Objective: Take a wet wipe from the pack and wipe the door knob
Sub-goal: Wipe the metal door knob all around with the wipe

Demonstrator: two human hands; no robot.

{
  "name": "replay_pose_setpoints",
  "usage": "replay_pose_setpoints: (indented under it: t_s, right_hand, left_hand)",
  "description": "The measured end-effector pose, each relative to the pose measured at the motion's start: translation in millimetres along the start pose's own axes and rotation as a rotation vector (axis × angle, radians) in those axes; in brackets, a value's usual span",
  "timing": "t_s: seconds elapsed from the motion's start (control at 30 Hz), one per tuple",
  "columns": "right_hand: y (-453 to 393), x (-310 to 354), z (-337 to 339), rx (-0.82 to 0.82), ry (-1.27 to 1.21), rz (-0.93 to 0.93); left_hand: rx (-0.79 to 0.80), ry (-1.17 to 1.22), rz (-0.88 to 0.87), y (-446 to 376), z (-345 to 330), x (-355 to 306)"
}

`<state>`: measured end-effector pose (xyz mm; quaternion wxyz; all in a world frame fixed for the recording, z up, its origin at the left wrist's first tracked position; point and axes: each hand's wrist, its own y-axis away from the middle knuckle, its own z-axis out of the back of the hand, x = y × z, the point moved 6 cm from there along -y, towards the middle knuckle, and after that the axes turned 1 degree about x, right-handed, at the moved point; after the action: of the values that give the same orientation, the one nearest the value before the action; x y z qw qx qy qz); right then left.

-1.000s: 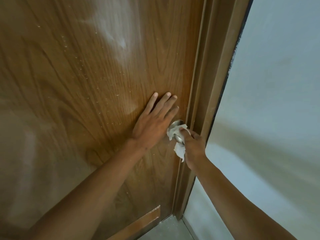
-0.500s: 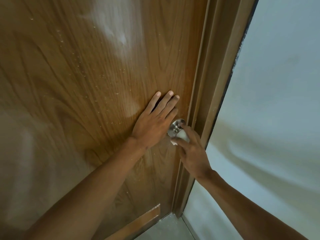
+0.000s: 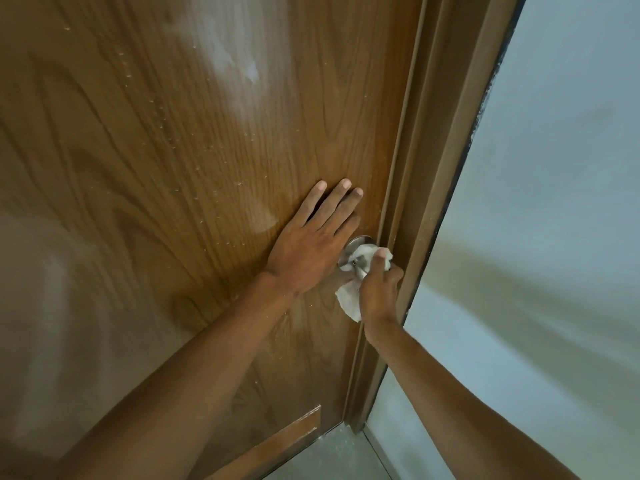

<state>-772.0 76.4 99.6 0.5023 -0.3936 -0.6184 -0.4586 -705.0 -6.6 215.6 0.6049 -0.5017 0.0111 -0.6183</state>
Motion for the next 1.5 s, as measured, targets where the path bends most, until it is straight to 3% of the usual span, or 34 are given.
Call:
replay_pose_setpoints:
  t_s: [0.1,0.13,0.37,0.47,0.6,0.8,1.03,1.2,1.37,1.5]
  right_hand:
    - [-8.6,-9.3,-10.5,0.126,-0.634,-0.473]
    - [-4.9,-5.3,-11.7,0.182,-0.735,-0.545]
    - [-1.6,-0.3,-12.5,0.595,-0.737,-0.553]
    - [-2.5,0.4,-14.5,0.585,-0.706,-0.581]
    - [-3.5,1.2,-7.6,0.426,-0.544,-0.531]
    - [10.7,-1.8,1.9,0.334,-0.439,-0.550]
    - [0.1,4.2,4.9,0.355,-0.338,-0.443]
    - [20.7,-4.1,41.8,0.317,-0.018,-0.326]
    - [12.8,37.5,68.4,0.169,0.683,0.203]
    - [13.8,68.5,68.9,0.161,0.879,0.413]
  left_hand:
    - [-0.024,0.007,0.011,-0.5,0.3,-0.6]
    - [-0.029,0.007,0.013,-0.6,0.1,-0.7]
    - [-0.028,0.017,0.025,-0.1,-3.2,-0.8]
    - [-0.025,0.018,0.017,-0.6,-2.5,-1.0]
    - [-0.033,0.015,0.017,-1.2,-0.3,-0.9]
    - [-0.016,0.031,0.012,-1.2,0.8,-0.5]
    - [-0.026,0.025,0.010,0.1,1.0,-0.6]
    - [-0.031,0.026,0.010,1.0,-1.4,-1.5]
    - [-0.032,0.029,0.007,1.2,-0.4,-0.4]
    - [-0.018,0.047,0.009,1.1,-0.7,0.0]
